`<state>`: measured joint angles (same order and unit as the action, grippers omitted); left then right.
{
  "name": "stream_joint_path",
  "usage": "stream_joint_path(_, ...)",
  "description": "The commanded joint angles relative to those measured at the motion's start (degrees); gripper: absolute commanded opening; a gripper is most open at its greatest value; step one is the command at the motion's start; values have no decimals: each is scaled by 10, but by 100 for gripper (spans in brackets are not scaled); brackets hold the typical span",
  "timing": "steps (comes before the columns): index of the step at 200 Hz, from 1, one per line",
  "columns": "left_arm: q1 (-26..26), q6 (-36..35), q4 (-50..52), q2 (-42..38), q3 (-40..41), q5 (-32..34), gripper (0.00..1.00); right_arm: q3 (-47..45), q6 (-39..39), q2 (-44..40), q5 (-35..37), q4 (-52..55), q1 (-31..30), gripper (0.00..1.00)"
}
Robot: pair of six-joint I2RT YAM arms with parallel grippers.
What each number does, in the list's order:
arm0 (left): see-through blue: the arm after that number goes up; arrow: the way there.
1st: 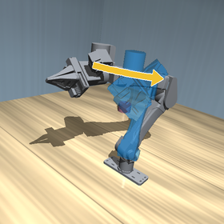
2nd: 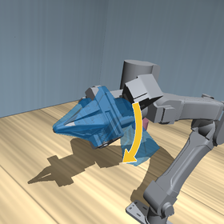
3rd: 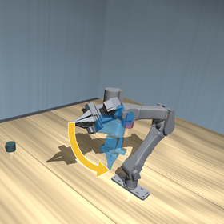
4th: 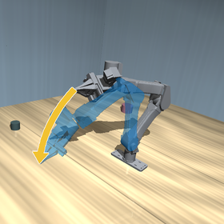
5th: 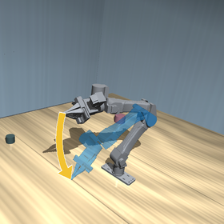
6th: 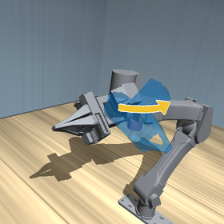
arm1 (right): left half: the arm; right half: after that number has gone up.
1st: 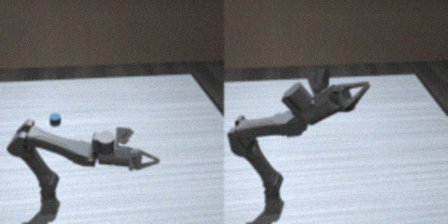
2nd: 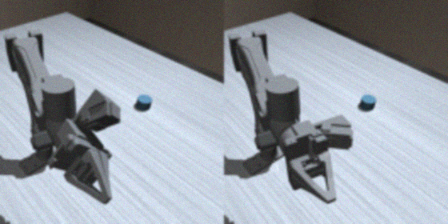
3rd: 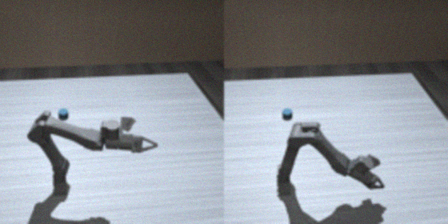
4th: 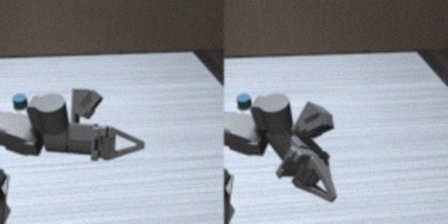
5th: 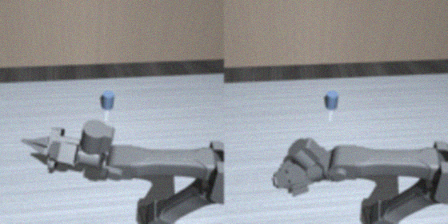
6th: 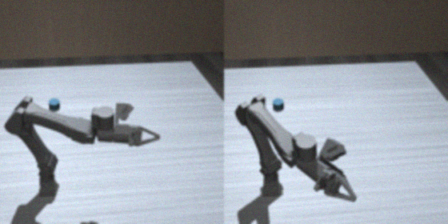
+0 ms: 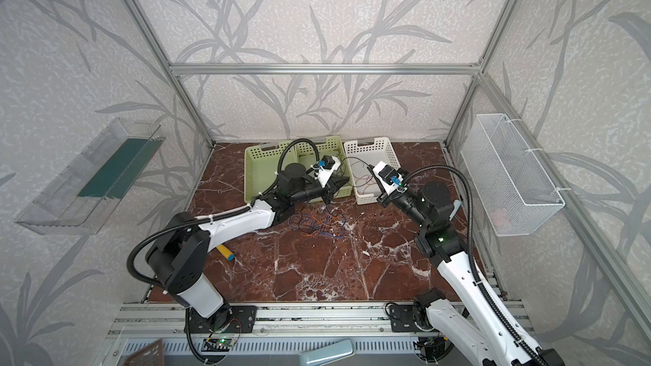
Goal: Untangle and sort cables by color
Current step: Untie the cable from multiple cables.
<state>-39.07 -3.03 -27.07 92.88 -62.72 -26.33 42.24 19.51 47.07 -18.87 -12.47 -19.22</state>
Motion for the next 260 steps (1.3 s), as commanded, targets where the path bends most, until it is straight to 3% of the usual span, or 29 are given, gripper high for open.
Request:
stream_joint_path(1, 0, -80, 91, -61, -33, 44, 0, -66, -42, -21, 67, -39, 16, 15)
stream_joint_path(40, 0, -136, 161, -116, -51, 69, 0, -169, -91, -24, 77, -100, 47, 21)
stream_joint_path(62, 0, -154, 174, -132, -65, 87, 0, -200, -97, -18, 35, -122, 47, 22)
stream_joint_path(76, -1, -160, 184, -138, -80, 92, 0, -209, -99, -10, -10, -133, 46, 32)
stream_joint_path(89, -1, -158, 183, -143, -92, 89, 0, -217, -87, 5, -70, -146, 45, 48)
stream_joint_path(109, -2, -152, 184, -145, -108, 75, 0, -222, -85, 46, -107, -170, 20, 56)
stream_joint_path(139, -4, -137, 173, -149, -108, 65, 0, -214, -78, 136, -54, -222, -70, 63)
stream_joint_path(188, -12, -132, 174, -159, -102, 49, 0, -184, -49, 309, -15, -370, -119, 96)
stream_joint_path(233, -28, -124, 171, -169, -105, 32, 0, -142, -50, 430, -65, -500, -120, 96)
stream_joint_path(260, -33, -127, 174, -174, -111, 40, 0, -134, -85, 499, -109, -625, -120, 86)
